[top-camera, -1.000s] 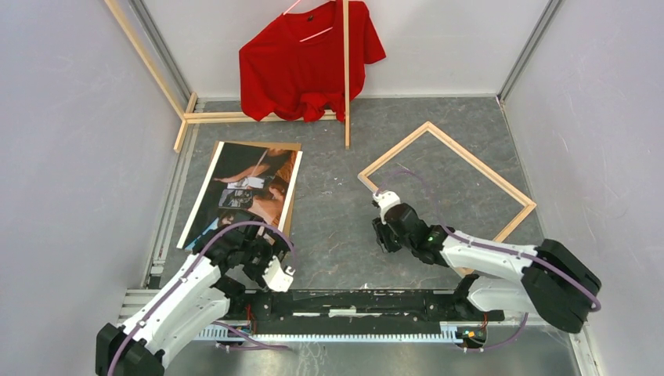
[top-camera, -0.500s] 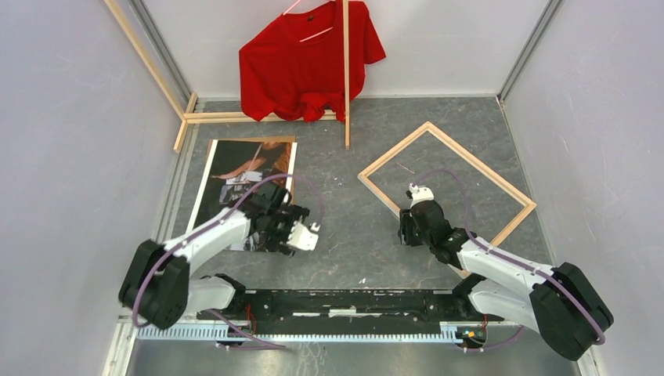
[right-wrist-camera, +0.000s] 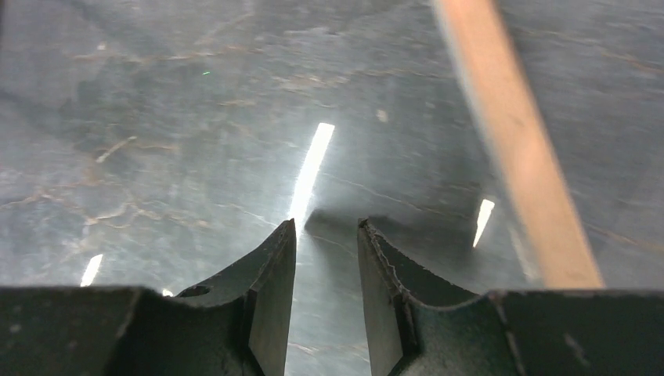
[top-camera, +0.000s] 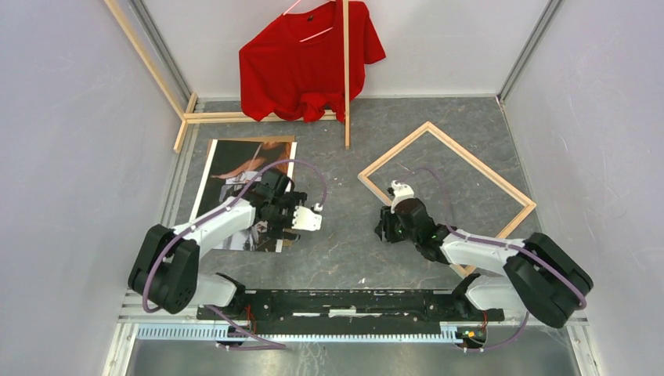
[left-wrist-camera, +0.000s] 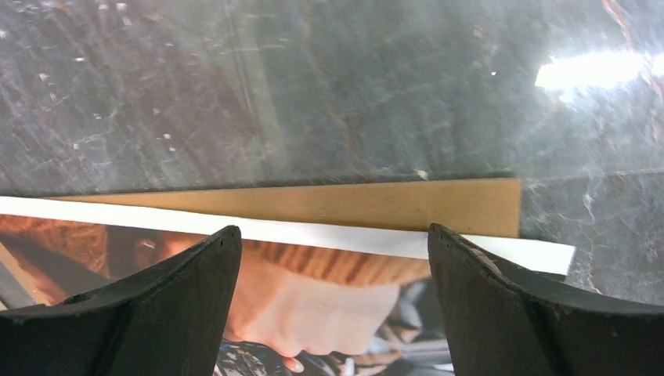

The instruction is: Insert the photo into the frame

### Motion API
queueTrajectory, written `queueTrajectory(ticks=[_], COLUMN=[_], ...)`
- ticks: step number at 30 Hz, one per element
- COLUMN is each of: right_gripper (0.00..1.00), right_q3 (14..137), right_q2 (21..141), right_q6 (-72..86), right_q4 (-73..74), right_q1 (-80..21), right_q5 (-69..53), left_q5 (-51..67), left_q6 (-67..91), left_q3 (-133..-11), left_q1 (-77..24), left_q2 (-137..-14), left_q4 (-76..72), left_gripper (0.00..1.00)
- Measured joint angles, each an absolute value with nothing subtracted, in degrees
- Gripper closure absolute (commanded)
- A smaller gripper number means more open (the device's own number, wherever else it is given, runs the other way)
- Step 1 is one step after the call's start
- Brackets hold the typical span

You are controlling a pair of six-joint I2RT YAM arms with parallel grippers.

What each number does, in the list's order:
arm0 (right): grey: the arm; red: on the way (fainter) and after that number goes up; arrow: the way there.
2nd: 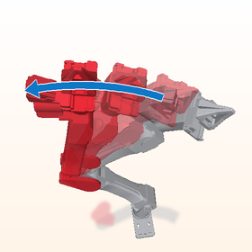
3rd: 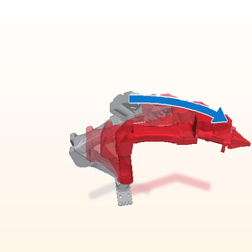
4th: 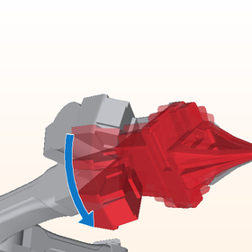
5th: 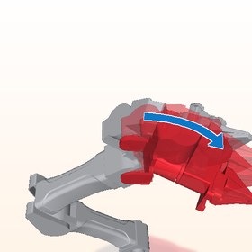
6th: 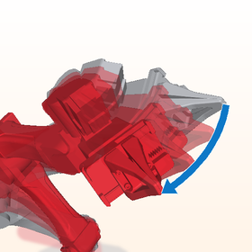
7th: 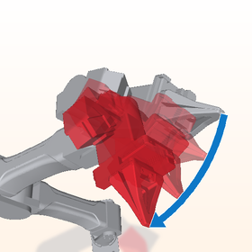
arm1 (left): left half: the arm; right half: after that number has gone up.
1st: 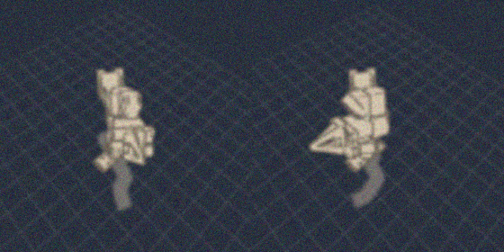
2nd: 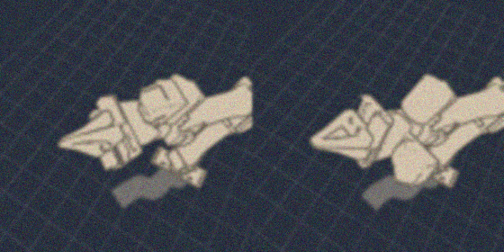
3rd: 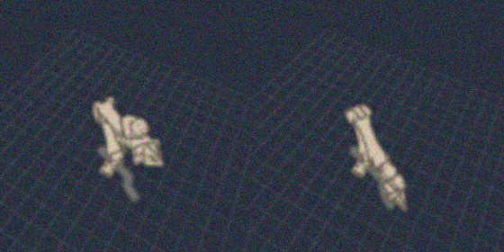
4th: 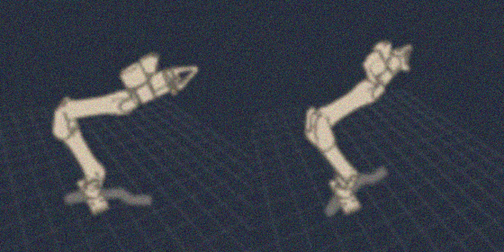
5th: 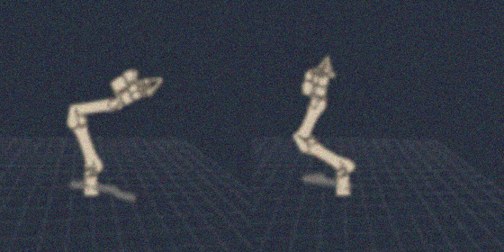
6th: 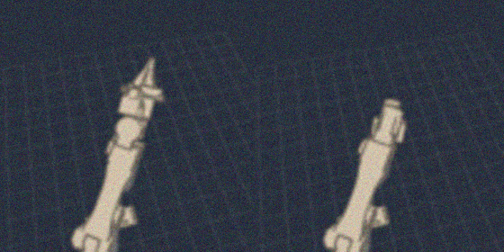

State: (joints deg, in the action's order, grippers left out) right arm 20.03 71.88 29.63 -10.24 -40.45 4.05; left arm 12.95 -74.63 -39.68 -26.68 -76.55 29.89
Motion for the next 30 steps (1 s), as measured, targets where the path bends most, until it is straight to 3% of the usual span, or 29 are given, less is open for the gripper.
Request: queueTrajectory(ticks=[9, 17, 30], right_gripper=[0.58, 0.55, 0.55], right_q3=[22.2, 20.9, 16.4], right_q2=[77.1, 70.7, 60.7], right_q6=[32.9, 33.2, 29.1], right_q4=[-15.9, -7.8, -1.8], right_q1=[-44.2, -40.9, -27.7], right_q5=[1.7, 1.5, 1.4], left_q5=[14.4, 6.0, -4.3], left_q6=[-61.1, -55.9, -56.3], left_q3=[-57.4, -57.0, -52.0], left_q1=[-26.3, -27.3, -17.2], left_q2=[-88.4, -98.3, -98.5], left_q4=[28.7, 16.6, 1.9], left_gripper=[0.11, 0.15, 0.14])
